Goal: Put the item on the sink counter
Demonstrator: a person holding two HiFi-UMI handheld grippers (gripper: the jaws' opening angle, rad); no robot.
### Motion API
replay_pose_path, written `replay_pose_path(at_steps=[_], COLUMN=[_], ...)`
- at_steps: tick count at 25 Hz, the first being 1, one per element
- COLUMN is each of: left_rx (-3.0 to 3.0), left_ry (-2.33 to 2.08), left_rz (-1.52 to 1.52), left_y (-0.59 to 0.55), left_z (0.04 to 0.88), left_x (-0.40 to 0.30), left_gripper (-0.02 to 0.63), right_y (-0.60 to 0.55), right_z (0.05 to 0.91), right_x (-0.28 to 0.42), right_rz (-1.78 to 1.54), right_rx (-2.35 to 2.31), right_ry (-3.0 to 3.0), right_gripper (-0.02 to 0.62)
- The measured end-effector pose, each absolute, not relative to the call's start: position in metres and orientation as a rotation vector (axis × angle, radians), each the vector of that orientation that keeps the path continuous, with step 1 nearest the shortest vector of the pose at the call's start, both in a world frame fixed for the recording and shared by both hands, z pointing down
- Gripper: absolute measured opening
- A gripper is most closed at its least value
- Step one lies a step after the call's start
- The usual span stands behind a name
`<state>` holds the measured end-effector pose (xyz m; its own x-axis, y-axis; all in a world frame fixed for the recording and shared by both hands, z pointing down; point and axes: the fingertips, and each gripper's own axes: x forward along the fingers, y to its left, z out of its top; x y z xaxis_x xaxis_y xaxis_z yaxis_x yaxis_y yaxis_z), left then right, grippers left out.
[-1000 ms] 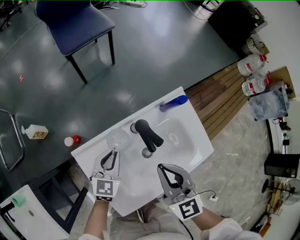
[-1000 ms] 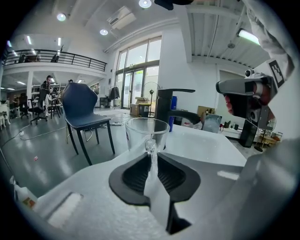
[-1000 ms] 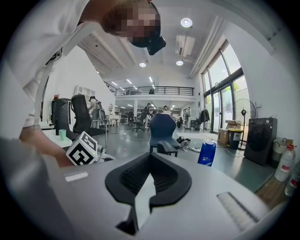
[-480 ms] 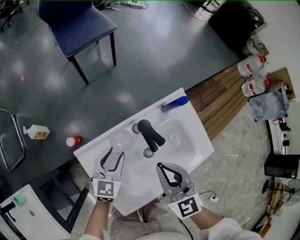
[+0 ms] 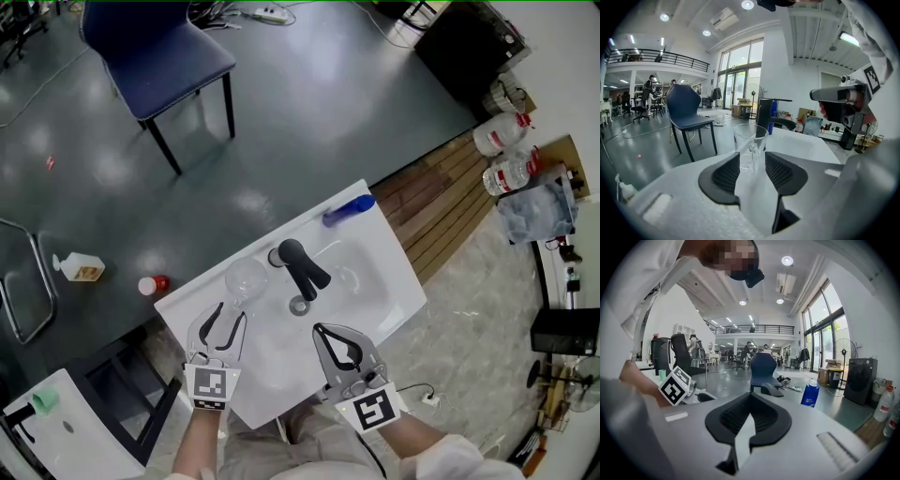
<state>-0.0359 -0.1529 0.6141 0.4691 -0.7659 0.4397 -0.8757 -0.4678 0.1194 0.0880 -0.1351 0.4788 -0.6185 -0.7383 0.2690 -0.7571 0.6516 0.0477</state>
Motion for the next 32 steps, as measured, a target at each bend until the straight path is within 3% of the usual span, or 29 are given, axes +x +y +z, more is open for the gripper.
replay_pose_path(at_steps=[22, 24, 30, 32], left_rx=[2.450, 2.463, 2.494, 2.505], left_ry=[-1.362, -1.362, -1.442, -1.488], left_rz=[0.495, 0.494, 0.409, 0.377], left_y=[-0.107, -0.105, -0.099, -0.097], left_z=[0.520, 0.514, 0.478, 0.463], left_x=[-0.054, -0.053, -0.062, -0.069], left_gripper=[0.175, 0.137, 0.134, 0.074], right_y=[-0.107, -0.105, -0.098, -0.095], right_z=[0.439, 0.436, 0.420, 0.415], right_x=[0.083, 0.082, 0.075, 0.073], right_rz=[0.115, 0.112, 0.088, 0.085], right_rx=[1.233, 1.232, 1.234, 1.231], right_ry=[-2.520, -2.515, -2.528, -2.527], right_gripper=[0.005, 0.005, 0.005, 0.005])
